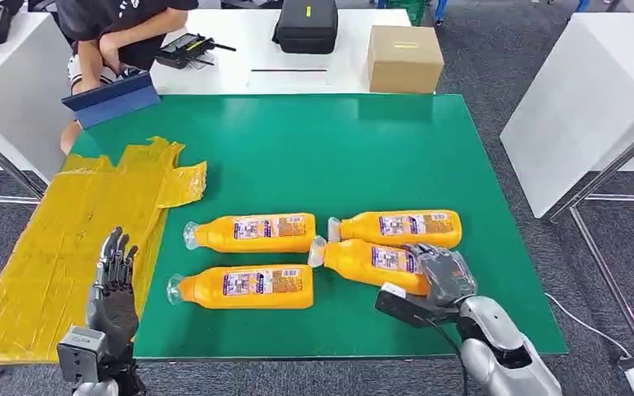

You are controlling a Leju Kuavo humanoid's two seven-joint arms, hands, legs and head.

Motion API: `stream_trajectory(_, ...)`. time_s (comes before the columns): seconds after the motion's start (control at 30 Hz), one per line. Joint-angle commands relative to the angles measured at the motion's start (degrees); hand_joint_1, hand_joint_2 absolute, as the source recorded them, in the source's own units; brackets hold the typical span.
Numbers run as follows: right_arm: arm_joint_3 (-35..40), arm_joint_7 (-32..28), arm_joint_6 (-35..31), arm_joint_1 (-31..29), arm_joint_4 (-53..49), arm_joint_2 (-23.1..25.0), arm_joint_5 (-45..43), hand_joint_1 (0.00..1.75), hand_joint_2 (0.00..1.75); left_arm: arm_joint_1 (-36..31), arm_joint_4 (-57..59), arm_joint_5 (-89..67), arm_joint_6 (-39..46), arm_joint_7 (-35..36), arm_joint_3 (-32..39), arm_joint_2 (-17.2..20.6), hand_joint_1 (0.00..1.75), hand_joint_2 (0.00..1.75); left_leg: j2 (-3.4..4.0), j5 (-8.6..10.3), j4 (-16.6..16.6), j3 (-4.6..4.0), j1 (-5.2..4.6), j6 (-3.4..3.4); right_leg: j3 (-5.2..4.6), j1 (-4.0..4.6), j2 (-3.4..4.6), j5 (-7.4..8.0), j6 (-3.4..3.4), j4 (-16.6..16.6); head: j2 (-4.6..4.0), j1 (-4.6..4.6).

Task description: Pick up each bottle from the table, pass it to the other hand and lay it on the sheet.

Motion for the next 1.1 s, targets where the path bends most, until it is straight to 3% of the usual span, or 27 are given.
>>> stream_trajectory(0.03, -1.82, -0.01, -0.34, -1.83, -2.26, 3.13, -0.47, 1.73, 1.75, -1.08, 0.25, -0.51, -0.36, 0.15, 1.37, 0.01, 0.00, 0.00, 0.04, -0.05, 0.02, 0.05, 0.05, -0.20, 0.05, 0.05, 0.02, -0.02, -0.08, -0.01, 0.00, 0.02)
stream_trajectory(0.4, -6.58, -0.83, -6.18, 0.94, -6.23, 9.59, -1.99, 1.75, 1.75, -3.62, -1.15, -6.33, -0.36, 2.73, -3.46, 0.86, 0.00, 0.00, -0.04, -0.04, 0.03, 0.01, 0.04, -0.17, 0.03, 0.04, -0.07, -0.04, -0.07, 0.01, 0.00, 0.02)
stream_trajectory(0.73, -8.08, -10.30, -13.02, 3.55, -6.35, 12.67, -16.43, 1.75, 1.75, -7.37, 0.59, -6.62, -0.86, 2.67, -10.18, 2.95, 0.00, 0.00, -0.16, -0.04, -0.02, 0.09, 0.06, -0.22, 0.14, 0.05, -0.21, -0.09, -0.09, -0.04, 0.00, 0.02)
stream_trajectory(0.83, -7.55, -11.58, -12.76, 1.24, -4.91, 14.07, -20.77, 1.75, 1.75, -10.70, 2.30, -5.75, -0.84, 3.65, -12.25, 3.20, 0.00, 0.00, -0.12, -0.02, 0.01, 0.03, 0.04, -0.22, 0.06, 0.04, -0.14, -0.06, -0.09, 0.01, 0.00, 0.02)
stream_trajectory(0.87, -7.53, -11.50, -12.80, 0.54, -3.91, 14.47, -21.71, 1.75, 1.75, -11.33, 2.74, -5.74, -0.89, 3.69, -13.12, 3.52, 0.00, 1.75, -0.06, -0.01, 0.01, 0.01, 0.04, -0.19, 0.03, 0.03, -0.08, -0.03, -0.08, 0.00, 0.00, 0.00)
stream_trajectory(1.1, -7.31, -11.72, -12.89, -0.24, -2.81, 14.93, -22.43, 1.75, 1.75, -11.91, 3.09, -5.97, -0.99, 4.12, -14.00, 3.47, 0.00, 1.75, 0.06, -0.02, -0.04, 0.07, 0.03, -0.17, 0.08, 0.02, 0.00, -0.01, -0.07, -0.05, 0.00, 0.02)
